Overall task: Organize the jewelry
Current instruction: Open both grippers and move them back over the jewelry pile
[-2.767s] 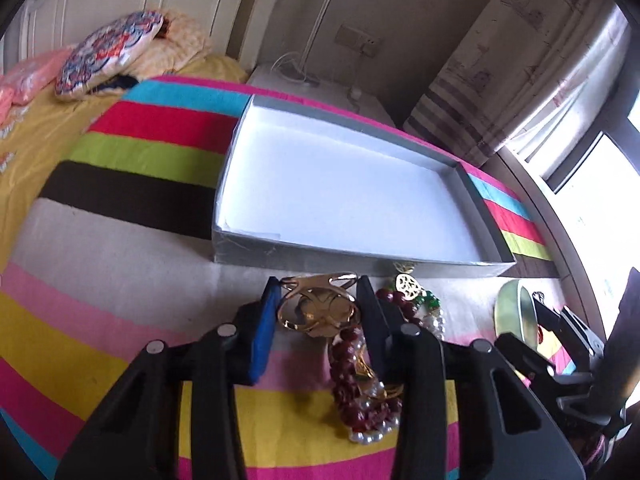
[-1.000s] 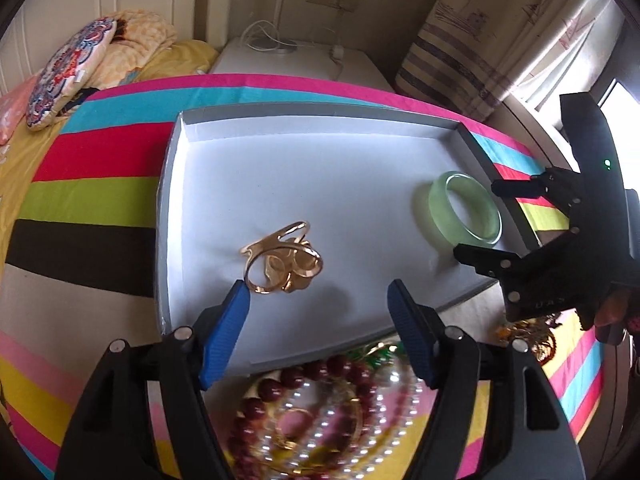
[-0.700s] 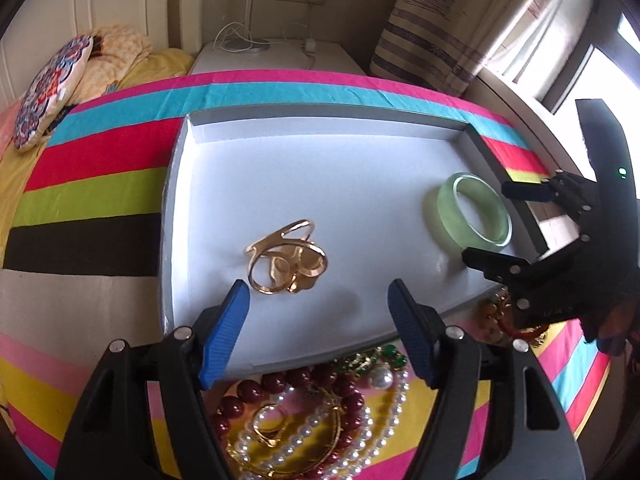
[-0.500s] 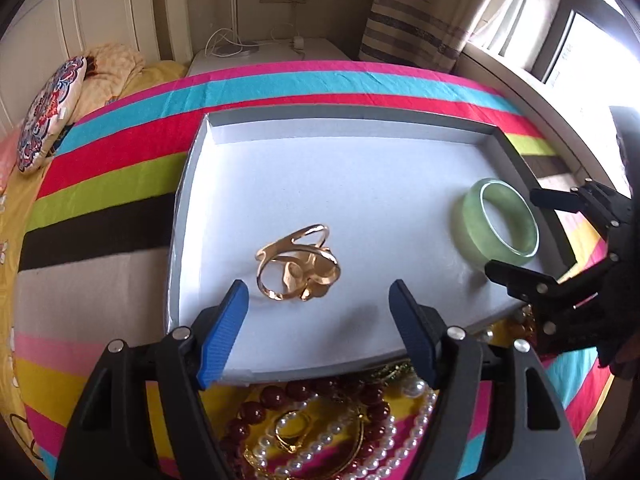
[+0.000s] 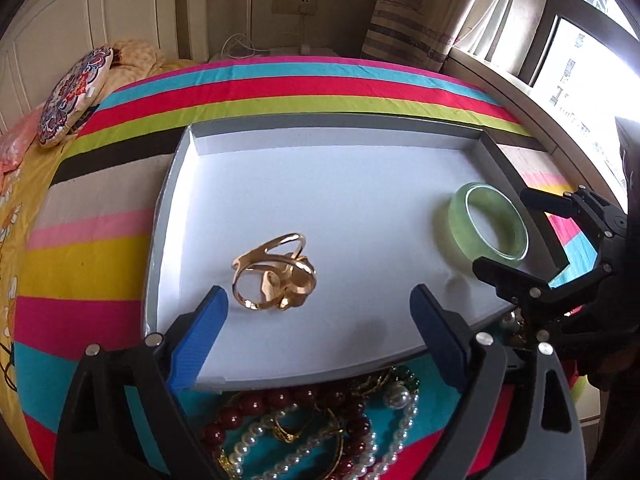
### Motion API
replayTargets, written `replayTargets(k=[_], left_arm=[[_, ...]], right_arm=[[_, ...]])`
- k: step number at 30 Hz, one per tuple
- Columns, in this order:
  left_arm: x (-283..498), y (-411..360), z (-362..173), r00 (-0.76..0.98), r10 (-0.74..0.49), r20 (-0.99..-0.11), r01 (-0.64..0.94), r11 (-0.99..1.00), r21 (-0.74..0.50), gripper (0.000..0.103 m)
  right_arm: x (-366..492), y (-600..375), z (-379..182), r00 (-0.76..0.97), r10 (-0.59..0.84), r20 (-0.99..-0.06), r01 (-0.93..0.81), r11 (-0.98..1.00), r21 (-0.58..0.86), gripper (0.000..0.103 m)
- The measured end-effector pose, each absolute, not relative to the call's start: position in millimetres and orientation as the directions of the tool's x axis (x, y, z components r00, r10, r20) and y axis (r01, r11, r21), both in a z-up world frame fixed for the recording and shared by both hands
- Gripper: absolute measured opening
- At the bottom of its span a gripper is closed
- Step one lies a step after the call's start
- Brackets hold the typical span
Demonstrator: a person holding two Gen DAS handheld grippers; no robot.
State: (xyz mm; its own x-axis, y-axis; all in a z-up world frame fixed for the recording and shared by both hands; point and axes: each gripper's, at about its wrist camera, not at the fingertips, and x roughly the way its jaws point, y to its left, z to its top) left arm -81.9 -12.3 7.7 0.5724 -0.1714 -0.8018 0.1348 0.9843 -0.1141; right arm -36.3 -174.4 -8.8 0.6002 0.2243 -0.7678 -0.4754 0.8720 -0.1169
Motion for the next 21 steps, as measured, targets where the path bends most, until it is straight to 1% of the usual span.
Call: replayTargets(k=[1,2,5,6,8,9,10,11,13,15,17,19,21], left_arm=[[-84,-12,8,0.575,-0.171,-0.800,0.130,0.985,-0.117,0.092],[-88,-11,9,0.577,-0.176,-0.798,0.124,0.984,-0.127,0.092],[-105,3,19,0.609,-0.236,-0.758,0.100,0.970,-0.222,0.092],[-118,14,28,0.644,-0.268,-0.717,0.091,0.957,-0.276,0.092],[-140,34,45,0.712,-0.304,-0.633,0.099,0.936,-0.338,0.094],[-152,44,52,0.750,-0.298,-0.590,0.096,0.932,-0.349,0.101],[-168,56,59,0.797,-0.268,-0.541,0.080,0.935,-0.345,0.101],[-180,64,63,0.827,-0.228,-0.513,0.057,0.943,-0.327,0.101],[-202,76,64,0.868,-0.134,-0.479,0.002,0.964,-0.267,0.101],[-219,84,60,0.882,-0.062,-0.468,-0.044,0.976,-0.213,0.101],[-236,87,53,0.889,-0.022,-0.458,-0.064,0.983,-0.173,0.101],[-250,87,49,0.897,-0.002,-0.443,-0.067,0.988,-0.140,0.101],[-262,84,45,0.903,0.007,-0.429,-0.060,0.992,-0.110,0.101]], right_arm=[[-40,-176,-6,0.613,0.230,-0.756,-0.472,0.874,-0.117,0.097],[-48,-181,1,0.658,0.239,-0.714,-0.451,0.884,-0.119,0.097],[-74,-205,22,0.726,0.304,-0.617,-0.435,0.898,-0.069,0.097],[-86,-215,28,0.744,0.322,-0.585,-0.434,0.899,-0.058,0.097],[-107,-232,34,0.760,0.340,-0.553,-0.435,0.899,-0.045,0.097],[-120,-242,34,0.758,0.360,-0.544,-0.440,0.898,-0.018,0.097],[-126,-251,33,0.750,0.379,-0.543,-0.447,0.895,0.007,0.097],[-133,-258,30,0.739,0.398,-0.544,-0.456,0.890,0.032,0.097],[-144,-265,25,0.727,0.416,-0.547,-0.462,0.885,0.059,0.097],[-146,-261,19,0.709,0.422,-0.565,-0.469,0.880,0.069,0.084],[-141,-257,12,0.693,0.417,-0.588,-0.472,0.879,0.067,0.077],[-138,-248,6,0.670,0.421,-0.611,-0.484,0.872,0.071,0.076],[-136,-239,-2,0.655,0.413,-0.633,-0.489,0.870,0.062,0.073]])
